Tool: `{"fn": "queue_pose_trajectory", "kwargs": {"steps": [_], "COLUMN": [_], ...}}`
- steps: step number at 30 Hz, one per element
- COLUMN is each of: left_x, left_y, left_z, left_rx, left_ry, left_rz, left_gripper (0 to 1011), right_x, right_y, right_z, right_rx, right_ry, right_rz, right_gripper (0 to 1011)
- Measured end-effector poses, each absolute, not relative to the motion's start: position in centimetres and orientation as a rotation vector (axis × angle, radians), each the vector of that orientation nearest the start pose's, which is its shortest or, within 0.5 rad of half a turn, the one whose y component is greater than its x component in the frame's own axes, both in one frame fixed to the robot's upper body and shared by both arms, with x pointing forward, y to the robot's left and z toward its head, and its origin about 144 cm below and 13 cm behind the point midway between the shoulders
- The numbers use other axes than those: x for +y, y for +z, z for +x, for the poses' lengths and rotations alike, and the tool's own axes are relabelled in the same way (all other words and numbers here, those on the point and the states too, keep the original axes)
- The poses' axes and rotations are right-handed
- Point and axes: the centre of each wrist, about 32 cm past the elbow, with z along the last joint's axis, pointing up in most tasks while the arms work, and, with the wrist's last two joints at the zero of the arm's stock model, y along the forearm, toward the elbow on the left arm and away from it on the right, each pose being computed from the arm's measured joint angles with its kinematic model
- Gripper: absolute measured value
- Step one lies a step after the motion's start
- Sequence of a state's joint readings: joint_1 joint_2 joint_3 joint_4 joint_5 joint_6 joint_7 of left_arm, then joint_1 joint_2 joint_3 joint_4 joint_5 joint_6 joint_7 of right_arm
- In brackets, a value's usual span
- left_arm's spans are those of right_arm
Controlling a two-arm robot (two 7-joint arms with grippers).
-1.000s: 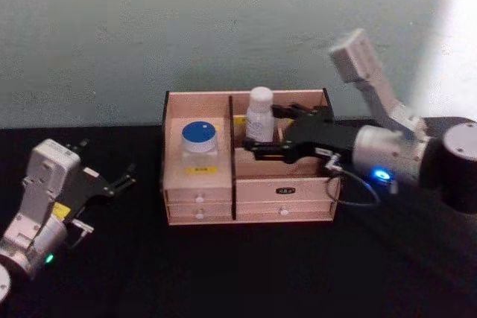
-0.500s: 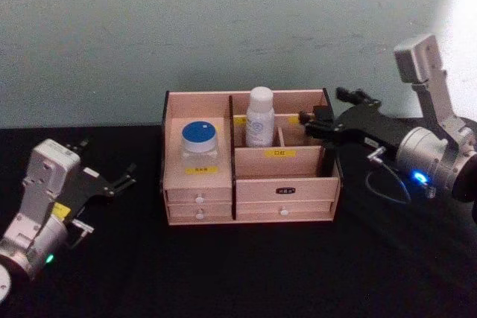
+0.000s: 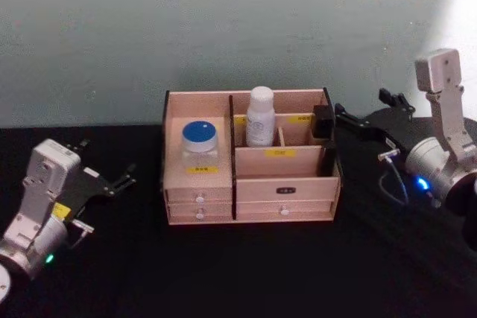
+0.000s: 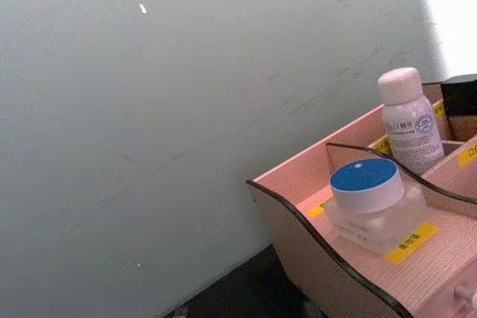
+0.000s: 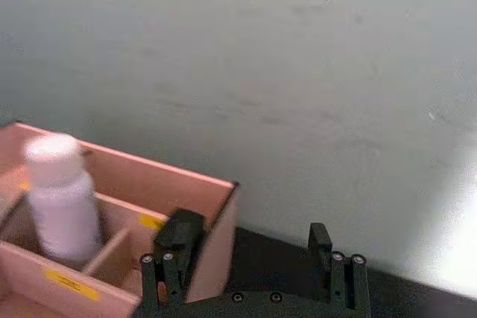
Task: Pick up the facial cleanser and watermelon frost from the table and place them into the tiered storage box.
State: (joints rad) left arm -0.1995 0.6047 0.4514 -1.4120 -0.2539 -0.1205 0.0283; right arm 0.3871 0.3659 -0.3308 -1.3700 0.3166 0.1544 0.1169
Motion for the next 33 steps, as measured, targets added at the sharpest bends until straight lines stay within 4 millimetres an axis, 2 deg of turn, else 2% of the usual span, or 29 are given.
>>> {"fn": "queue_pose_trajectory", "kwargs": {"steps": [10,19,33], "left_x": [31.0,31.0,31.0], "left_y": [114.0,114.0,114.0], "left_z": [48.9,48.9,48.9], "left_rx": [-0.285,-0.285,-0.285], "left_ry": [1.248,1.248,1.248], "left_rz": [0.304,0.304,0.304], "left_gripper": [1001,1001,1001], "right_x": [-25.8,-25.3,-24.9], "right_y": [118.5,117.0,116.0], "right_z": [55.2,55.2,55.3], "right_rx": [-0.057,-0.041,-0.019], "right_ry": [-1.359,-1.364,-1.357], "right_rz": [-0.192,-0.249,-0.294], "right_gripper": [1002,1002,1002]}}
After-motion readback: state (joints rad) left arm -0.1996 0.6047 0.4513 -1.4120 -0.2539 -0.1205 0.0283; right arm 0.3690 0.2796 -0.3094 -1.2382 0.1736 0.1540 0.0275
